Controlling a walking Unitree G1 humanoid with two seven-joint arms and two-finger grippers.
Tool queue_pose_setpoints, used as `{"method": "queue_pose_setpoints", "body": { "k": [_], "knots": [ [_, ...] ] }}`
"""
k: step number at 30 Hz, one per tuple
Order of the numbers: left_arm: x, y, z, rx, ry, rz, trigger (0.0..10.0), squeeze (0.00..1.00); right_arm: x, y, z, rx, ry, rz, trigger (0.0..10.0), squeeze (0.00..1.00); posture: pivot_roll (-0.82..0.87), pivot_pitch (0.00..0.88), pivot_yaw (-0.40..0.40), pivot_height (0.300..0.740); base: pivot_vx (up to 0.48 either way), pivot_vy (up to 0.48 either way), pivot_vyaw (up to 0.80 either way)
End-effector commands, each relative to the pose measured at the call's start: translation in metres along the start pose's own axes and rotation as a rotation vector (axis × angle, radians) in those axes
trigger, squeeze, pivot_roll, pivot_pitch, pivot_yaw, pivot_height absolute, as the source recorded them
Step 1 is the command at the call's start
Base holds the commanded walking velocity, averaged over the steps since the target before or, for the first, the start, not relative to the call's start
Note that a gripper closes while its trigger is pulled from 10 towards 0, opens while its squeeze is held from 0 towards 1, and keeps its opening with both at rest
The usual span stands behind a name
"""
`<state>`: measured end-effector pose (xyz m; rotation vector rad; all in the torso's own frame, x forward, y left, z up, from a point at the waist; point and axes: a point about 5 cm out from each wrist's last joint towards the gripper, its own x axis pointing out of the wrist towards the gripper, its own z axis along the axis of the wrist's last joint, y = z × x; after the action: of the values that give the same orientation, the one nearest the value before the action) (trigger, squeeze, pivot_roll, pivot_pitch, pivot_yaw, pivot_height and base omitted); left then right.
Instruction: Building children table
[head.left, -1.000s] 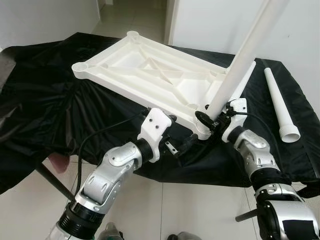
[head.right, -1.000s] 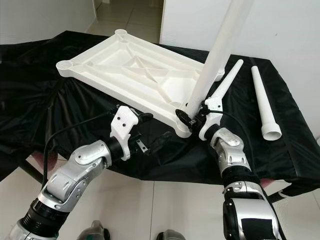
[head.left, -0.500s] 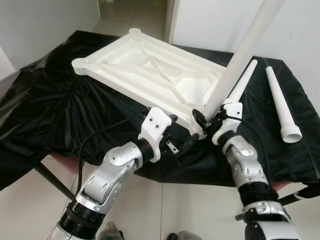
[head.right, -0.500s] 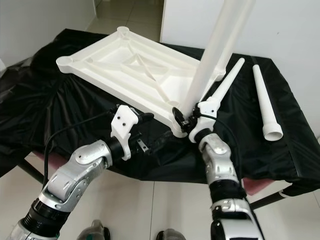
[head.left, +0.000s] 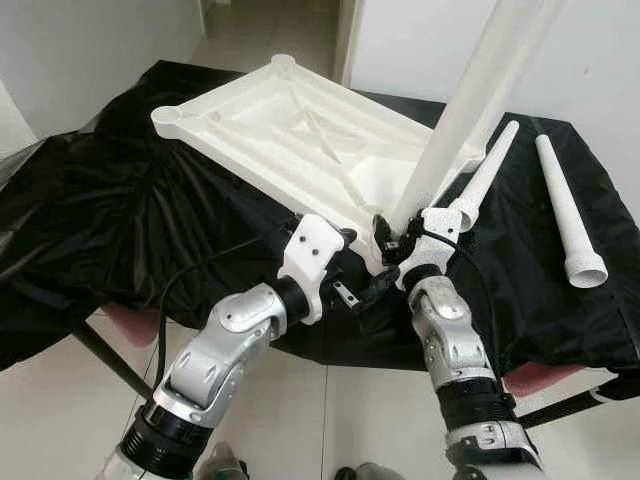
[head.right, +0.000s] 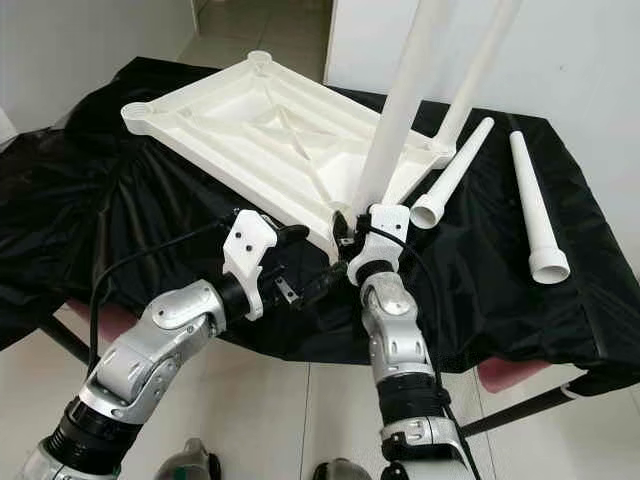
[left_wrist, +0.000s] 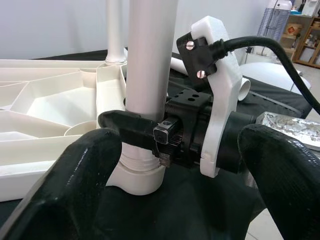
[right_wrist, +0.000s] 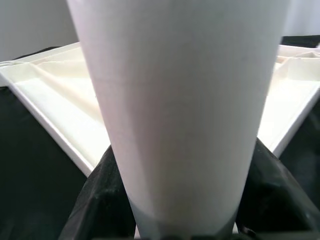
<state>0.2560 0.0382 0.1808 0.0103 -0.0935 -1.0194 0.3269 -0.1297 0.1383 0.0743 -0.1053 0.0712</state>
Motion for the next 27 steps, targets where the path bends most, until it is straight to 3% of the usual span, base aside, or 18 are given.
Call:
{"method": "queue_pose_setpoints", "body": {
  "k": [1,7,12,20,21,22,27],
  "knots": [
    [0.001,-0.002,-0.003,-0.004,0.018,-0.031,10.0,0.00,-0.003,-0.016,-0.006,0.018,0.031,-0.113,10.0,0.00,0.08,0.000,-0.058,0.740,0.000,0.000,0.00],
    [0.000,-0.001,-0.003,-0.004,0.018,-0.030,10.0,0.00,-0.006,-0.017,-0.009,-0.009,0.052,-0.186,10.0,0.00,0.08,0.000,-0.059,0.740,0.000,0.000,0.00],
    [0.000,-0.001,-0.004,-0.004,0.018,-0.029,10.0,0.00,-0.012,-0.022,-0.013,0.021,0.055,-0.313,10.0,0.00,0.08,0.000,-0.062,0.740,0.000,0.000,0.00],
    [0.000,-0.002,-0.004,-0.006,0.017,-0.026,10.0,0.00,-0.013,-0.023,-0.013,0.001,0.052,-0.318,10.0,0.00,0.09,0.000,-0.064,0.740,0.000,0.000,0.00],
    [0.000,-0.003,-0.004,-0.006,0.017,-0.026,10.0,0.00,-0.013,-0.023,-0.013,-0.001,0.049,-0.313,10.0,0.59,0.09,0.000,-0.065,0.740,0.000,0.000,0.00],
    [0.000,-0.003,-0.004,-0.007,0.017,-0.026,10.0,0.00,-0.013,-0.023,-0.013,0.010,0.047,-0.301,10.0,1.00,0.09,0.000,-0.065,0.740,0.000,0.000,0.00],
    [0.000,-0.003,-0.004,-0.007,0.018,-0.025,10.0,0.00,-0.013,-0.024,-0.012,0.030,0.043,-0.279,10.0,1.00,0.08,0.000,-0.064,0.740,0.000,0.000,0.00]
  ]
}}
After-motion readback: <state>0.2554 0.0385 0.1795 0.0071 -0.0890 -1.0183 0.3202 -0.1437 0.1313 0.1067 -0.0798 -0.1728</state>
